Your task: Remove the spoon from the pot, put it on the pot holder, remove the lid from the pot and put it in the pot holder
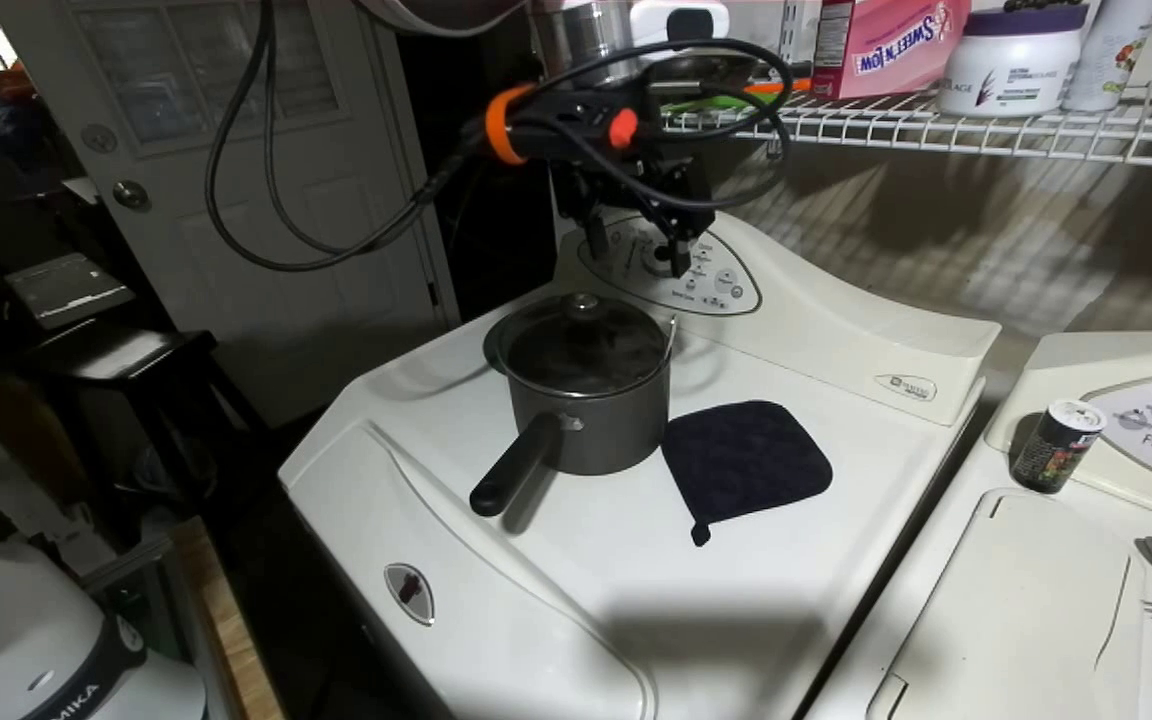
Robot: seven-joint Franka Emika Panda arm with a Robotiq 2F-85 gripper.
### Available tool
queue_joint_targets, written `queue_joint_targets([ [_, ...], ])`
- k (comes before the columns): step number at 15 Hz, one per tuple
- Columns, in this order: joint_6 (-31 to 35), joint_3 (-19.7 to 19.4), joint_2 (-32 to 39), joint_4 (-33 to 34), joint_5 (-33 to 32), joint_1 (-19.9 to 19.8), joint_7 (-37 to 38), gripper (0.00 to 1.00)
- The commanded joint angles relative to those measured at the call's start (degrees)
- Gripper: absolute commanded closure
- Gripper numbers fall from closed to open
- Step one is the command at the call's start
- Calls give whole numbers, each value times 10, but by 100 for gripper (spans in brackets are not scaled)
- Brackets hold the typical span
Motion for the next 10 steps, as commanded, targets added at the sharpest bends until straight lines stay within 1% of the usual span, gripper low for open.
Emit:
queue_joint_targets([
  [1,-1,-4,6,2,6,3,-24,0],
  [3,-1,-5,15,6,10,4,-43,0],
  [4,-35,-8,13,11,41,7,-79,0],
  [7,-75,-17,35,28,84,4,-119,0],
  [10,-87,-22,52,38,94,-1,-152,0],
])
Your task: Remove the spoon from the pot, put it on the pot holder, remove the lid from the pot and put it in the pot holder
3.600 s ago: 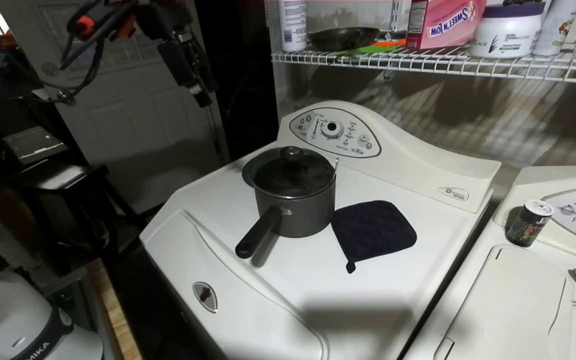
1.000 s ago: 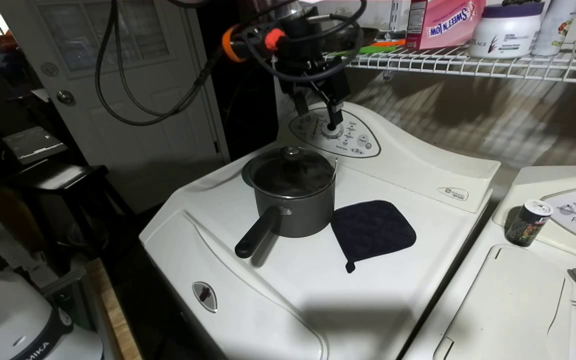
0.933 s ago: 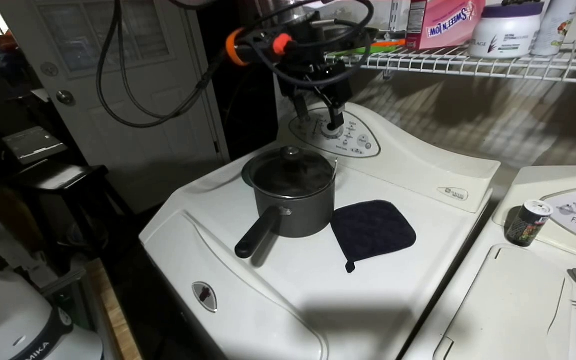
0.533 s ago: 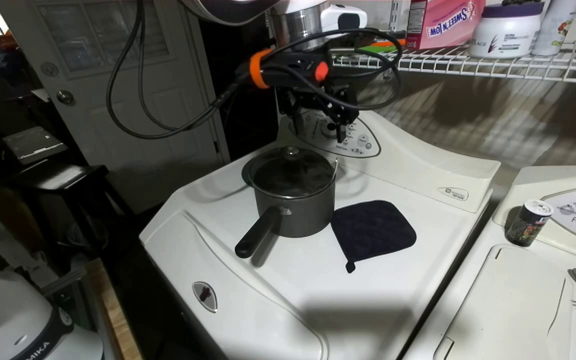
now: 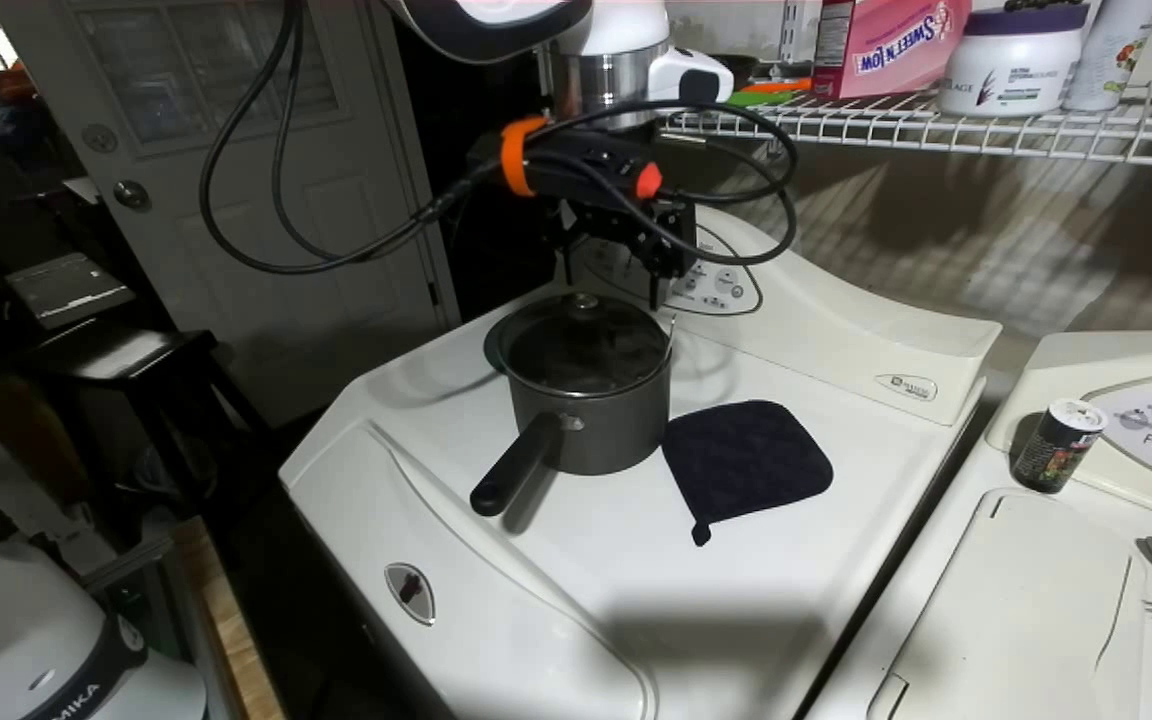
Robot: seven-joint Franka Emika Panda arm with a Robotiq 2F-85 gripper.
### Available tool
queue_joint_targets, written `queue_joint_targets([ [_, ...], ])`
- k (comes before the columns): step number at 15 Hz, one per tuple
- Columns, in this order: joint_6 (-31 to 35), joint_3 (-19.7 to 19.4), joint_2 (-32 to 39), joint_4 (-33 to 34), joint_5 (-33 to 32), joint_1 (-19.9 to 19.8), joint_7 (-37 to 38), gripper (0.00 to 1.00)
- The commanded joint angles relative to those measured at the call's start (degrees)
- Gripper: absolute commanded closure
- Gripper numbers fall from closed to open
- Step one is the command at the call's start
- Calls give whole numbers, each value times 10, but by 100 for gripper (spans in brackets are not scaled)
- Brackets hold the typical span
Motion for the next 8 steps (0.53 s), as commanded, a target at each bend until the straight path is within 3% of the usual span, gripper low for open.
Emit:
queue_joint_targets([
  [1,-23,-8,30,31,28,-4,-55,0],
  [8,24,-6,38,37,14,-10,-90,0],
])
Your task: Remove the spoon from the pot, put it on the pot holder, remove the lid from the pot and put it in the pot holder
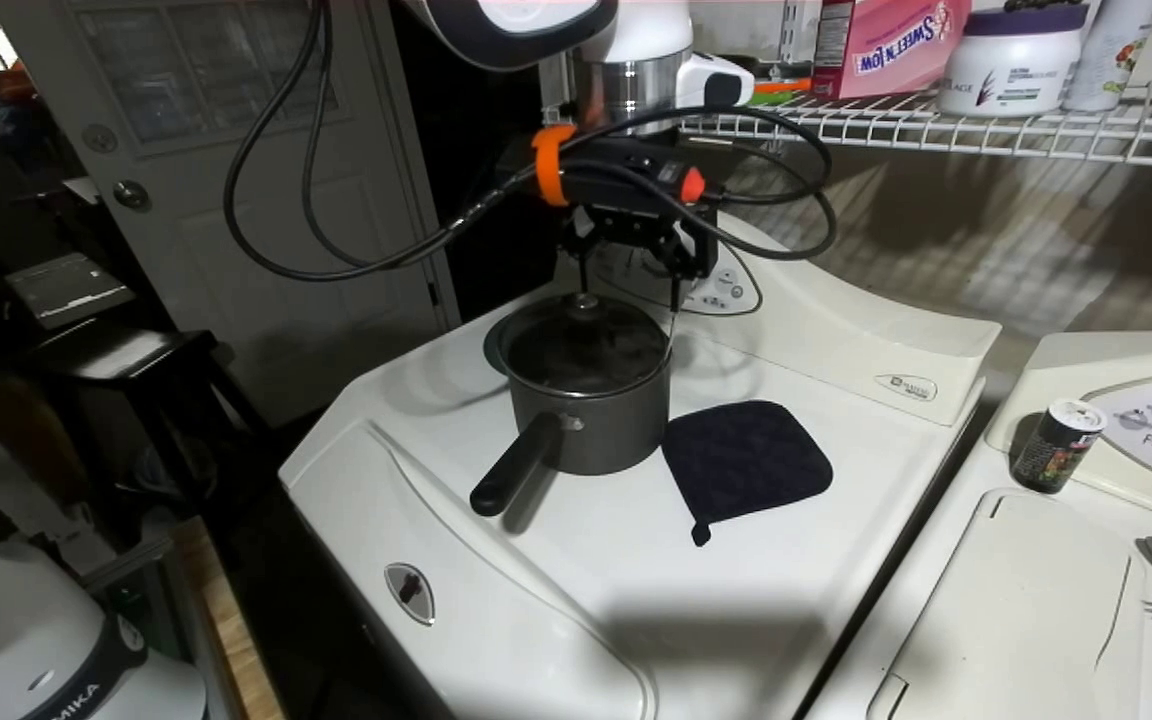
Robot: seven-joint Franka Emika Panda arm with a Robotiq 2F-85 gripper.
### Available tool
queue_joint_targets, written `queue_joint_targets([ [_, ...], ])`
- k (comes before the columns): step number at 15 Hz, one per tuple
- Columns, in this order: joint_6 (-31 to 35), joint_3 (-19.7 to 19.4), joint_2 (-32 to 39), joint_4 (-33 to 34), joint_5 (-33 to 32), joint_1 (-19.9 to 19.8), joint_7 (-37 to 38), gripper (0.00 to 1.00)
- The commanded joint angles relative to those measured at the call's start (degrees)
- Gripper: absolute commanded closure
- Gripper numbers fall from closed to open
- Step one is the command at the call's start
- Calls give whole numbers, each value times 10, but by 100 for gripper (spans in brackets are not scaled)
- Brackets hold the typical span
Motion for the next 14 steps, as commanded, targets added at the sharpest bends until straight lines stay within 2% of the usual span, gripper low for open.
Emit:
queue_joint_targets([
  [1,31,0,18,17,2,-6,-17,0],
  [6,72,-1,36,17,-2,-14,-9,0],
  [12,74,2,57,25,0,-24,-11,0],
  [13,74,3,61,27,1,-24,-11,7],
  [14,75,4,64,28,-1,-25,-10,20],
])
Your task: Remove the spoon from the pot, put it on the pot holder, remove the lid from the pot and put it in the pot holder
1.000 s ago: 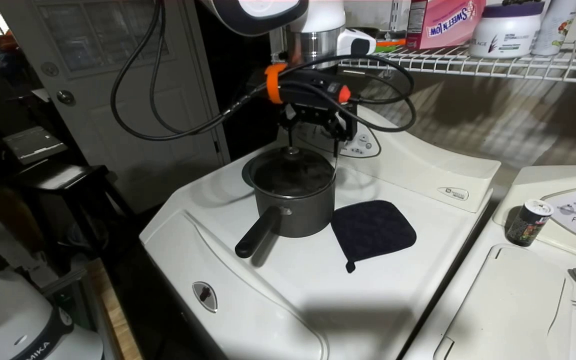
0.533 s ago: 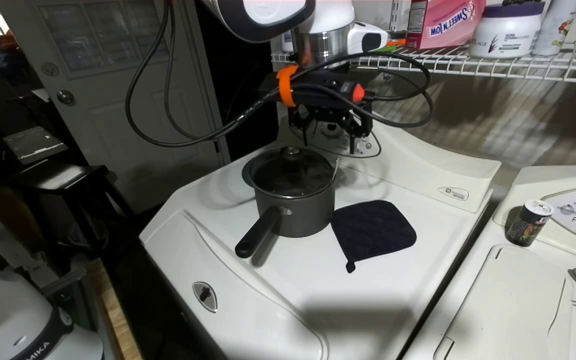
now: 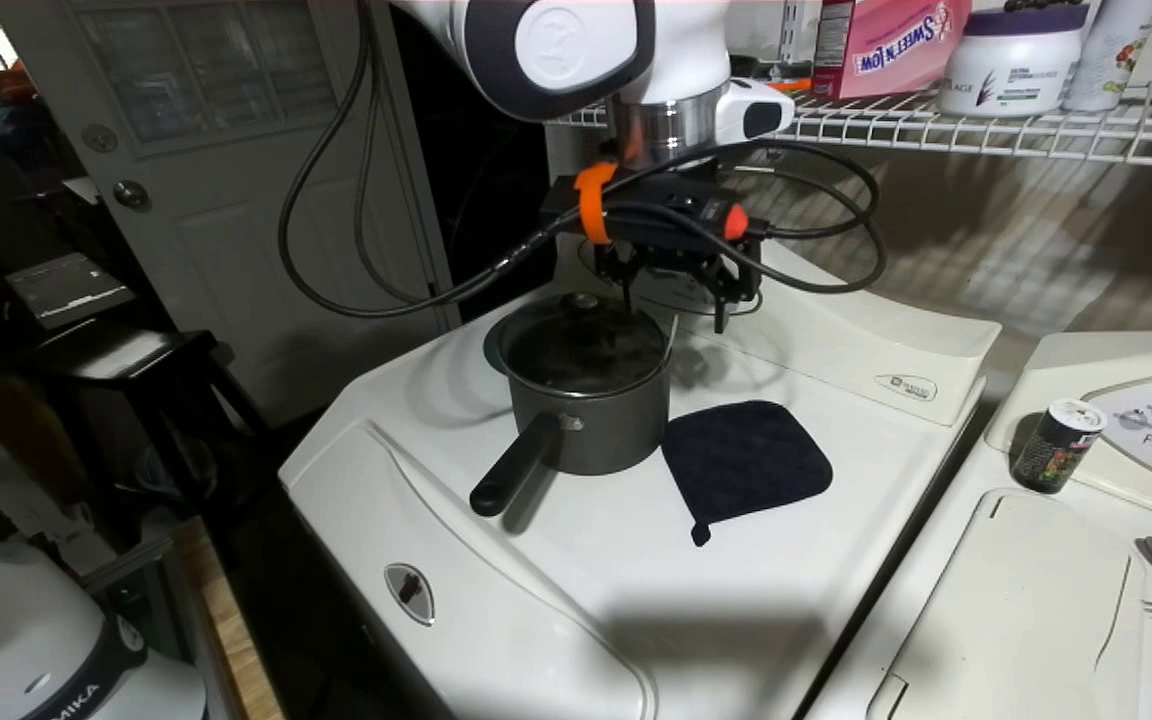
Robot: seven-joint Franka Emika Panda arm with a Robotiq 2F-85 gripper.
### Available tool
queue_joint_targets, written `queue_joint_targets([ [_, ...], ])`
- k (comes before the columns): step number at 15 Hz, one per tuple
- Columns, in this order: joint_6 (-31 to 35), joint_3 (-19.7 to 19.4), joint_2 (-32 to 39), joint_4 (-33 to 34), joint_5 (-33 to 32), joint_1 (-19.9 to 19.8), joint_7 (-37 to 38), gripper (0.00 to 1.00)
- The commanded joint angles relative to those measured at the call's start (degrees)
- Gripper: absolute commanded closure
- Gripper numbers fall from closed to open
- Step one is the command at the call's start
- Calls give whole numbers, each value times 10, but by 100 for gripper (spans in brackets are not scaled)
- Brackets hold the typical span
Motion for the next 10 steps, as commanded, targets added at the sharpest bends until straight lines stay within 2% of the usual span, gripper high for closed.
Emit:
queue_joint_targets([
  [1,-1,5,21,21,0,-6,-6,32],
  [3,0,6,23,23,2,-7,-8,47],
  [5,0,7,25,24,2,-7,-8,42],
  [6,0,8,25,25,1,-6,-8,46],
  [8,0,9,25,25,1,-6,-8,69],
  [10,0,10,25,24,-1,-6,-9,83],
])
